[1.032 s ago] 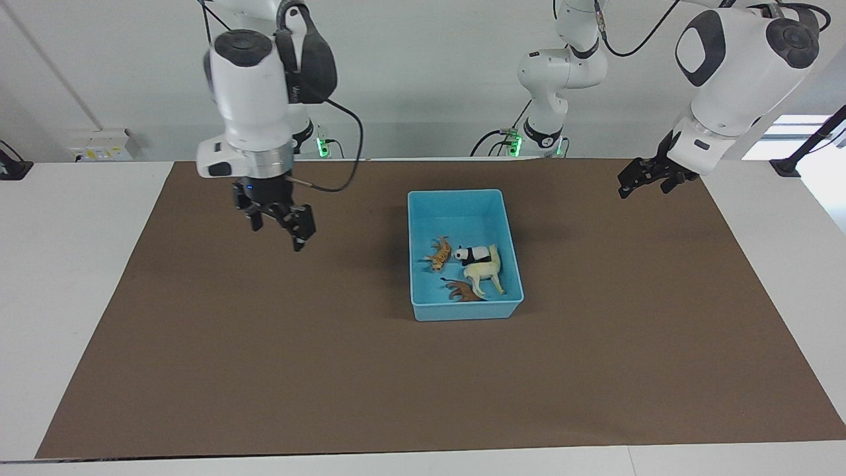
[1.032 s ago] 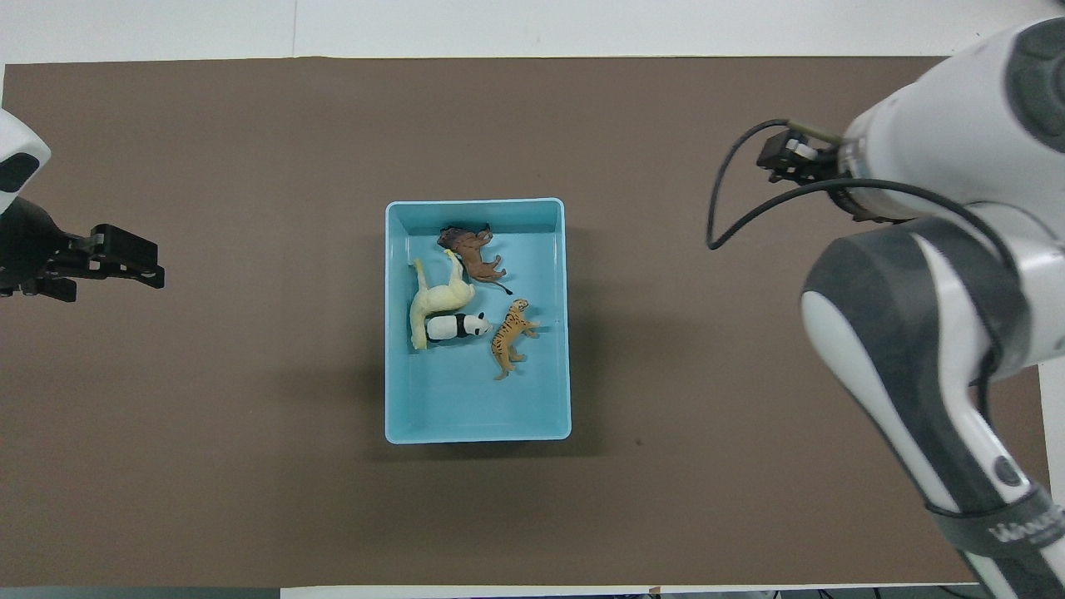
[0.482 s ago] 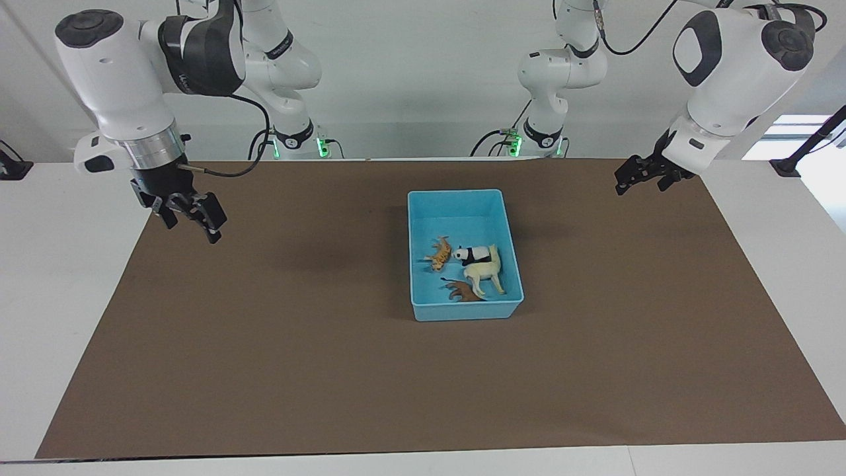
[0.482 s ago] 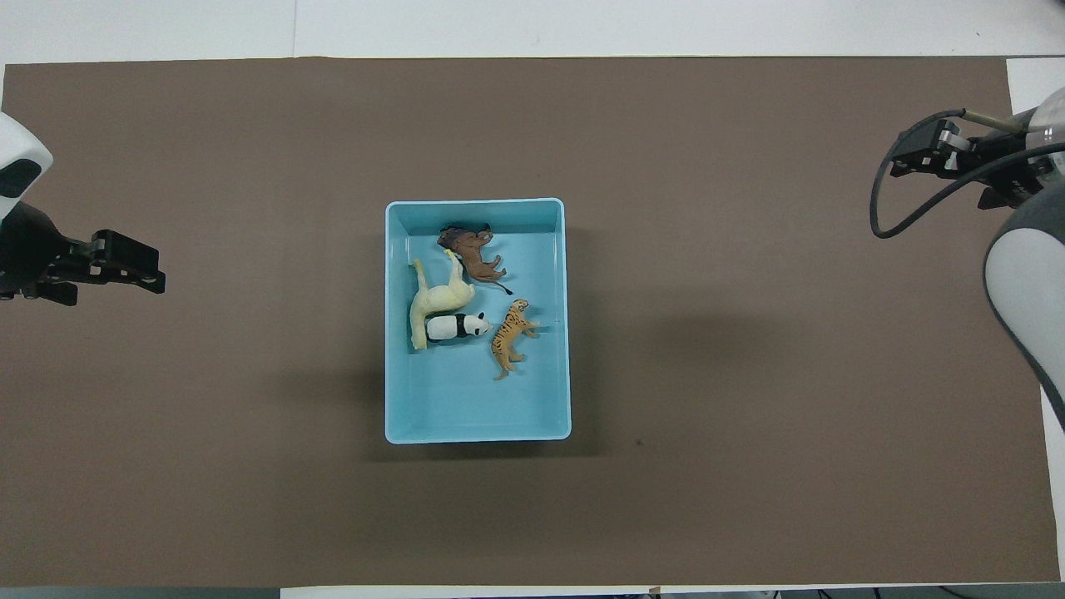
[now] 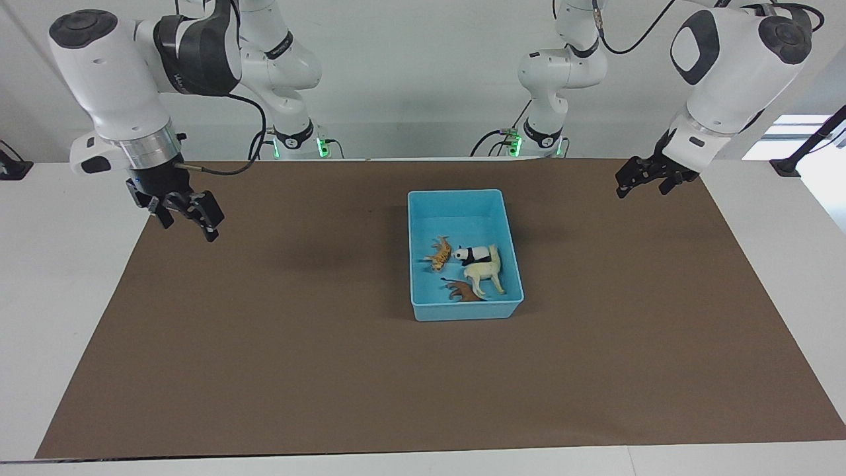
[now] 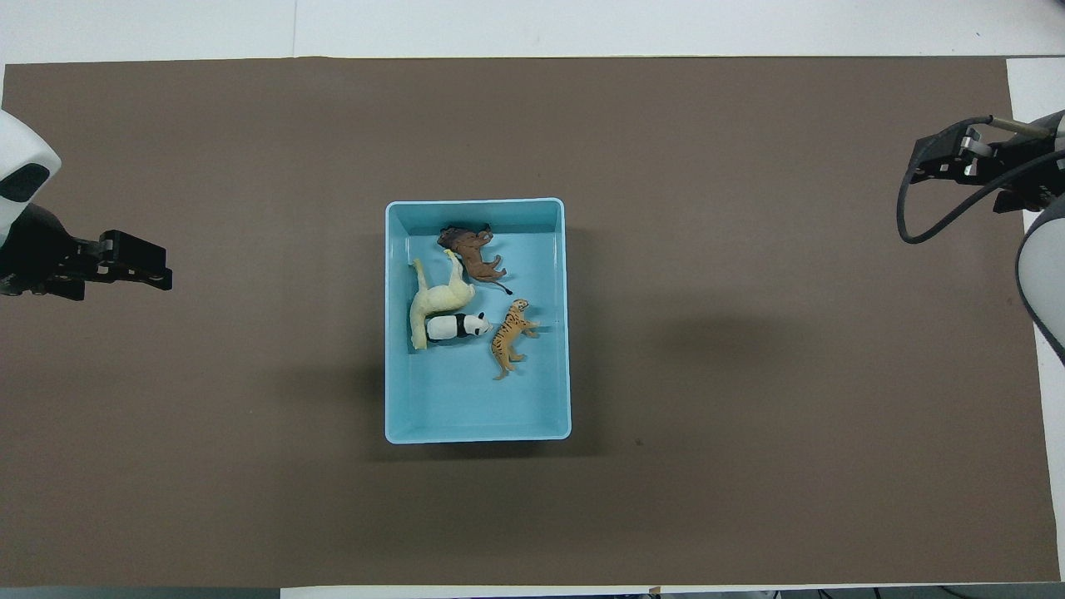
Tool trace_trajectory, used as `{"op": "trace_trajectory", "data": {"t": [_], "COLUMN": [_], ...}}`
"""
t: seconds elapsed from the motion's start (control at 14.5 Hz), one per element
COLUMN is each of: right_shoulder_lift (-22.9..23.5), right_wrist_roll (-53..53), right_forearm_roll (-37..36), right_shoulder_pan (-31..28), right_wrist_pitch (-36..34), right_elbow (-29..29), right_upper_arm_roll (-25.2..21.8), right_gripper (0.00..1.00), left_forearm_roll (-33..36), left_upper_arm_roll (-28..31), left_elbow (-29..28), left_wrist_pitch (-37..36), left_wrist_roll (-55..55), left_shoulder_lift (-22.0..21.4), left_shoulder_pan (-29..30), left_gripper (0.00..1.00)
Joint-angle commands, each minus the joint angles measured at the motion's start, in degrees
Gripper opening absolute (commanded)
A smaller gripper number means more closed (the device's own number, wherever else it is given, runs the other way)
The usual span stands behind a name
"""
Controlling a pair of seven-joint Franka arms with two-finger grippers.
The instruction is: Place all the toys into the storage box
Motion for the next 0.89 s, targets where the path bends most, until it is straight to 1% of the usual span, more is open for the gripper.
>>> {"op": "trace_trajectory", "data": {"t": [0.0, 0.21, 0.34, 0.48, 0.69, 0.83], "right_shoulder_lift": [-1.6, -1.6, -2.0, -2.8, -4.2, -5.7], "right_wrist_roll": [-1.6, -1.8, -5.6, -9.3, -13.1, -15.0], "right_forearm_roll": [1.0, 1.0, 1.0, 1.0, 1.0, 1.0], "right_shoulder_pan": [-0.7, -0.7, -1.4, -2.9, -3.0, -2.9], "right_wrist_pitch": [-1.0, -1.1, -4.4, -5.8, -9.6, -13.5], "right_elbow": [-1.0, -1.1, -1.0, -1.0, -1.0, -0.9], "right_upper_arm_roll": [0.7, 0.7, 0.6, 0.4, 0.4, 0.4], "right_gripper": [1.00, 1.00, 1.00, 1.00, 1.00, 1.00], "left_forearm_roll": [0.2, 0.3, 0.3, 0.3, 0.3, 0.3], "left_upper_arm_roll": [0.8, 0.8, 0.8, 0.8, 0.8, 0.8], "left_elbow": [-0.8, -0.7, -0.7, -0.7, -1.0, -0.9], "left_wrist_pitch": [0.2, 0.9, 1.4, 2.7, 3.1, 2.9], "left_wrist_roll": [0.9, 1.6, 2.1, 2.1, 1.6, 1.4], "left_shoulder_lift": [-1.2, -1.4, -1.4, -1.4, -1.6, -1.7], "left_shoulder_pan": [-1.7, -1.5, -1.5, -1.5, -1.6, -1.6], "left_gripper": [1.00, 1.00, 1.00, 1.00, 1.00, 1.00]}}
